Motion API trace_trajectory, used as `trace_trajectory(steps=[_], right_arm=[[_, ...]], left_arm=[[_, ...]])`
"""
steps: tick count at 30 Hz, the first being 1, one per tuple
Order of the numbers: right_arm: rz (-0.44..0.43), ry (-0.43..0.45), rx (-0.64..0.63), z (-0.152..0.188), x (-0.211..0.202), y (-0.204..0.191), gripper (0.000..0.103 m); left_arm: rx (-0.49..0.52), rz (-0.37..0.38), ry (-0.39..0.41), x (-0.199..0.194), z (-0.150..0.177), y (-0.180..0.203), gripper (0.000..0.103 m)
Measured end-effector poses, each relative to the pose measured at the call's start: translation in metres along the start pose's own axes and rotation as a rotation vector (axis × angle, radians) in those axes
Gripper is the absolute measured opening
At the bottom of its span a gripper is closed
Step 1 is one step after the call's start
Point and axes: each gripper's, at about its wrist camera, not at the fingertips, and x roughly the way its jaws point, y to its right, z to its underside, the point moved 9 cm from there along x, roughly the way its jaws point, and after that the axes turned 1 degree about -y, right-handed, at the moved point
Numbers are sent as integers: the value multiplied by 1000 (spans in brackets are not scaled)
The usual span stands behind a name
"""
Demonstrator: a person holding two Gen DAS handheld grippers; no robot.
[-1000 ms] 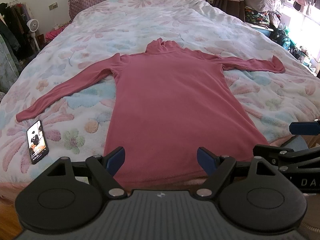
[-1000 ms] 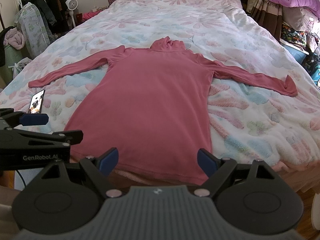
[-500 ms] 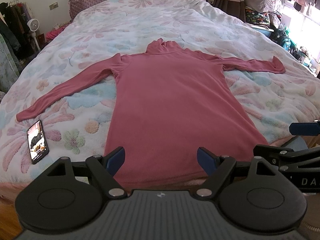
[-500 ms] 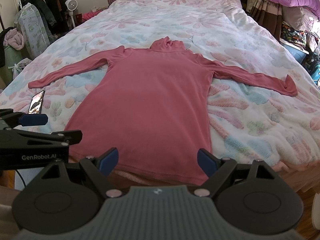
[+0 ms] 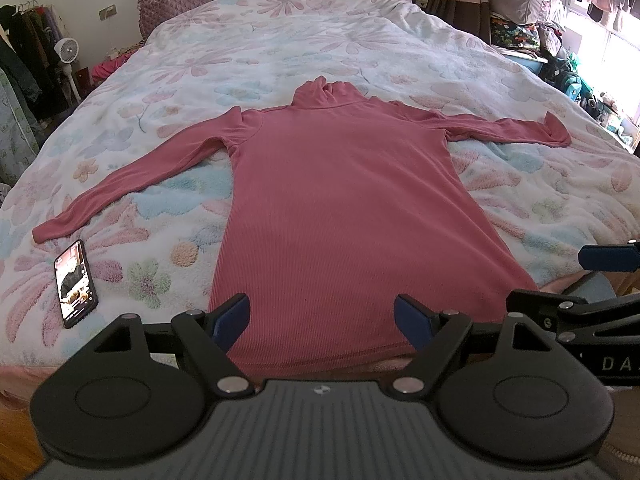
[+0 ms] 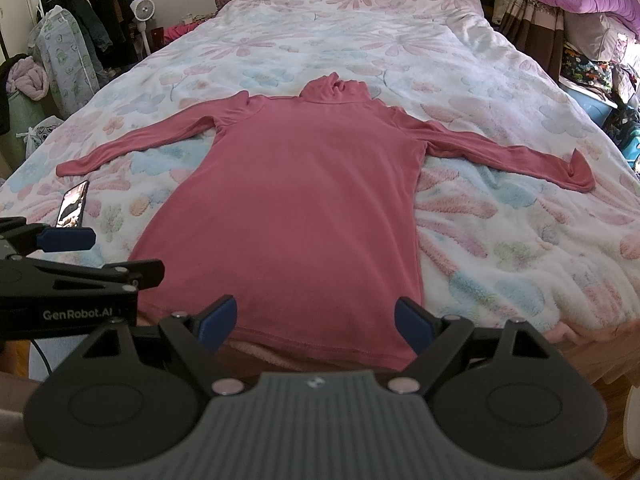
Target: Fold small clothes
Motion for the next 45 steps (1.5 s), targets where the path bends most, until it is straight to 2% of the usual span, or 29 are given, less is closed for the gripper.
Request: trace_trajectory(steps=[9,13,15,19,22,23,26,28,30,34,36,39,42,45], right_arm=[[8,3,12,-1,5,5,82],[38,34,-35,-34,19,23,82],[71,58,-80,-49,27,32,82],[102,108,-123,-86,47,56,81],[96,152,-97,-114,65,74,80],[96,171,-81,-122,71,80,80],[74,260,-6,-150,90,98,80],[20,293,55,-167,107,107,80],[-7,276,125,-185,130,115,80],[-14,254,170,-209,164,110,80],[-31,232,177,-216,182,102,80],[-87,172,191,-220,204,86,80],[-109,137,180,-223,221,68,80],[-104,127,153,-226,231,56,80]], left_arm=[[14,9,-21,8,-5,-7,95],[-11,10,11,21,-30,-33,95],[-47,8,29,30,-45,-51,91],[-160,31,70,57,-76,-111,75],[-287,26,109,78,-96,-169,58],[-343,18,123,84,-100,-192,56],[-487,-17,171,96,-109,-256,56],[-576,-58,179,106,-108,-302,58],[-634,-89,179,113,-106,-337,65],[-762,-225,197,119,-87,-421,82],[-827,-259,173,128,-74,-456,82],[-938,-265,146,148,-50,-502,82],[-1043,-234,111,170,-31,-525,79],[-1099,-199,115,191,-22,-532,68]])
